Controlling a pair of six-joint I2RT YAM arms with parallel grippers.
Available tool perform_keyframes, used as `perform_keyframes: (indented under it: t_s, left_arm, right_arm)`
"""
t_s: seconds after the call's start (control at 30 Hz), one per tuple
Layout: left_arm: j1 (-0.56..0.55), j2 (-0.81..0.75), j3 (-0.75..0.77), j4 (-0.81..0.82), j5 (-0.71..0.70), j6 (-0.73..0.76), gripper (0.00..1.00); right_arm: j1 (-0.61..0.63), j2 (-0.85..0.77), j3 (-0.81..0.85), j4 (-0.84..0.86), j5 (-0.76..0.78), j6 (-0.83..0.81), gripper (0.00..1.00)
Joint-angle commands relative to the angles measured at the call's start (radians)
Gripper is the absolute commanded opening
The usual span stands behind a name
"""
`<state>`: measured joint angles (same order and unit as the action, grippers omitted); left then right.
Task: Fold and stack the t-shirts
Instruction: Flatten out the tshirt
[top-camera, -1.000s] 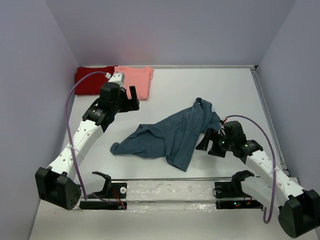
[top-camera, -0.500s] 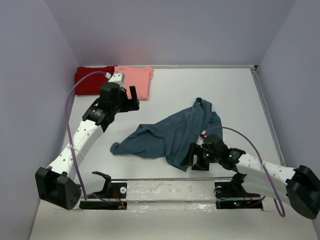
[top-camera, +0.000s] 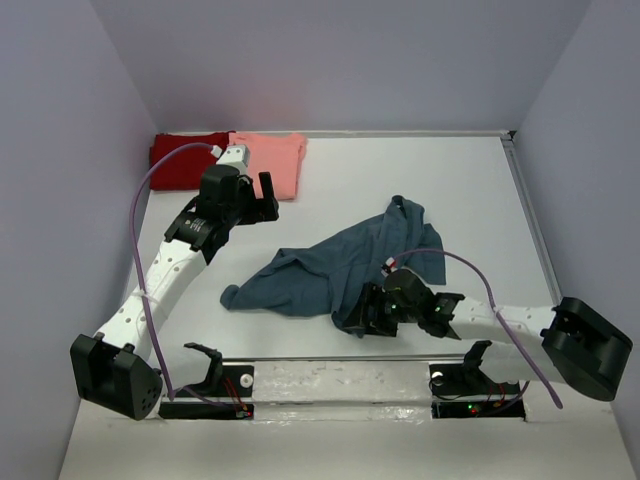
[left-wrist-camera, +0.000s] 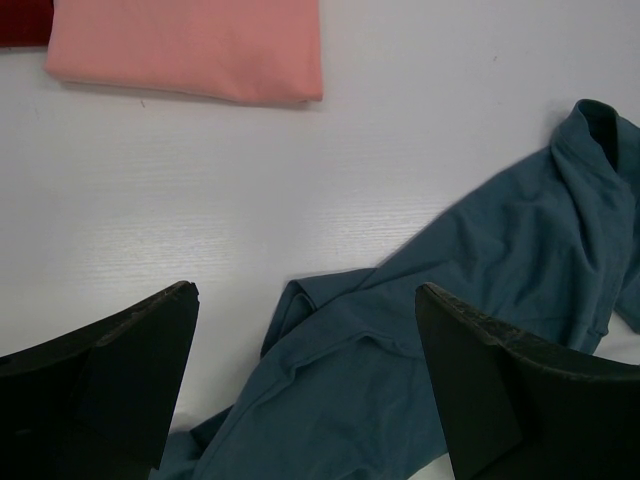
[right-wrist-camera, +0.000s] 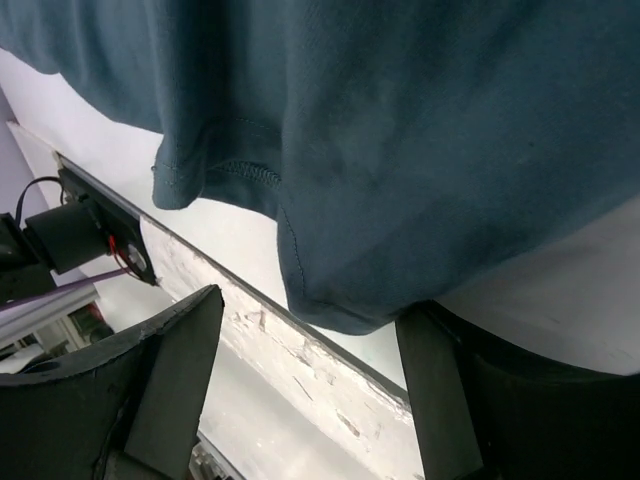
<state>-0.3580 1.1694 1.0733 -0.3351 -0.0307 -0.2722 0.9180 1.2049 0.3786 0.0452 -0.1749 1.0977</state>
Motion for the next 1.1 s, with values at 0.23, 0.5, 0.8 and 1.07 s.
perform_keyframes:
  t_s: [0.23, 0.5, 0.8, 1.07]
  left_arm:
    - [0.004, -0.002, 0.002, 0.007, -0.003, 0.013, 0.99]
    - [0.004, -0.005, 0.002, 0.007, -0.005, 0.011, 0.99]
    - [0.004, -0.005, 0.002, 0.007, -0.008, 0.014, 0.99]
    - [0.004, -0.004, 0.002, 0.005, -0.006, 0.014, 0.99]
  right_arm:
    - [0.016, -0.143, 0.034, -0.304, 0.121, -0.013, 0.8]
    - [0.016, -0.183, -0.024, -0.318, 0.12, 0.008, 0.57]
    - [0.016, -0.07, -0.047, -0.193, 0.088, 0.011, 0.58]
    - [0.016, -0.034, -0.015, -0.23, 0.097, -0.002, 0.0]
